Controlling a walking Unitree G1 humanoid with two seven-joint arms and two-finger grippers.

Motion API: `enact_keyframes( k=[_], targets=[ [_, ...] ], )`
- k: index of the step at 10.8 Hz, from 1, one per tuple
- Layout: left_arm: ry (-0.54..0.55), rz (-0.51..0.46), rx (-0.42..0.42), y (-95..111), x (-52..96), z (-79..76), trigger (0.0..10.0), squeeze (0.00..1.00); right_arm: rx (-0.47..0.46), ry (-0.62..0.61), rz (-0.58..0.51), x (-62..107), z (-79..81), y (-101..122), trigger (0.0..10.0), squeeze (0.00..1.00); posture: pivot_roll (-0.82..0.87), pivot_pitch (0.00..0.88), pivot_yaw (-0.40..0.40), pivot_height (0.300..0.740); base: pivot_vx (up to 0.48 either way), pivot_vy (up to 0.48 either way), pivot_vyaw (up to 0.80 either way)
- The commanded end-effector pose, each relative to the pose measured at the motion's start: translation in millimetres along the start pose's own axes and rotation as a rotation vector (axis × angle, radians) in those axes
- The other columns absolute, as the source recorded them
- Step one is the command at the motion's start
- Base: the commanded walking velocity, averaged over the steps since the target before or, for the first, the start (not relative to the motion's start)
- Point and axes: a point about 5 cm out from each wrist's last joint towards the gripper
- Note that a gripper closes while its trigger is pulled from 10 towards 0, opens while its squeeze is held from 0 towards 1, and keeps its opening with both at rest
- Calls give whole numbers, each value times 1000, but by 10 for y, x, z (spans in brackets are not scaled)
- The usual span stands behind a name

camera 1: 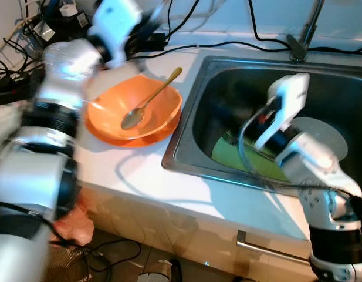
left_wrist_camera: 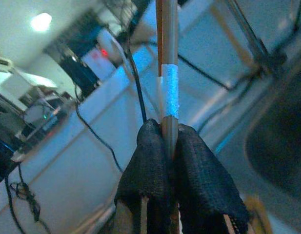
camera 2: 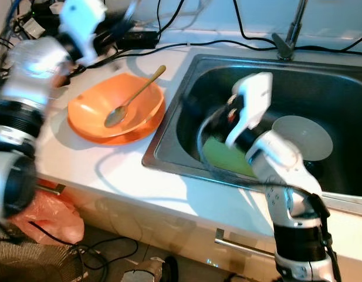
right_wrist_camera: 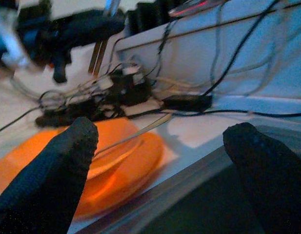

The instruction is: Kitchen organization

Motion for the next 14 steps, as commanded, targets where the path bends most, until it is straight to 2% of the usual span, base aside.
enact_keyframes(
  k=[1, 2, 3, 4, 6, 9, 11, 12, 13, 14],
  targets=[
    [54, -8, 10, -27, 18, -21, 0, 0, -31, -13, -59, -37, 2, 82, 10000, 0, 54, 95, 142, 740, 0, 0, 0],
    [96, -26, 50, -46, -34, -161, 0, 0, -91, -51, -135, -78, -17, 176, 10000, 0, 50, 94, 141, 740, 0, 0, 0],
    [79, -64, 42, -26, -99, -392, 0, 0, -125, -94, -193, -100, -52, 253, 10000, 0, 50, 94, 141, 740, 0, 0, 0],
    [67, -78, 61, -14, -139, -515, 0, 0, -134, -116, -215, -105, -75, 283, 10000, 0, 39, 91, 146, 740, 0, 0, 0],
    [-50, -129, 88, 82, -274, -913, 0, 0, -152, -147, -250, -113, -105, 351, 10000, 0, 30, 91, 153, 740, 0, 0, 0],
    [-154, -191, 59, 216, -354, -1200, 0, 0, -147, -153, -259, -117, -93, 392, 10000, 0, 23, 95, 156, 740, 0, 0, 0],
    [-192, -215, 74, 235, -325, -1381, 0, 0, -157, -156, -253, -132, -94, 385, 10000, 0, 28, 103, 153, 740, 0, 0, 0],
    [-200, -222, 77, 242, -315, -1418, 0, 0, -157, -157, -249, -139, -93, 376, 10000, 0, 29, 104, 152, 740, 0, 0, 0],
    [-201, -225, 82, 247, -308, -1442, 0, 0, -161, -163, -253, -147, -102, 376, 157, 0, 30, 104, 152, 740, 0, 0, 0],
    [-200, -225, 86, 251, -304, -1448, 0, 0, -170, -168, -263, -148, -110, 386, 0, 0, 30, 106, 153, 740, 0, 0, 0]
  ],
)
Point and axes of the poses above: a point about 5 cm out from each wrist's last joint towards the gripper, its own x axis pointing back from the gripper into the wrist, its own y axis along the axis of the wrist's last joint, z = x × y, and after that the axes turned 5 degrees about -x, right-handed
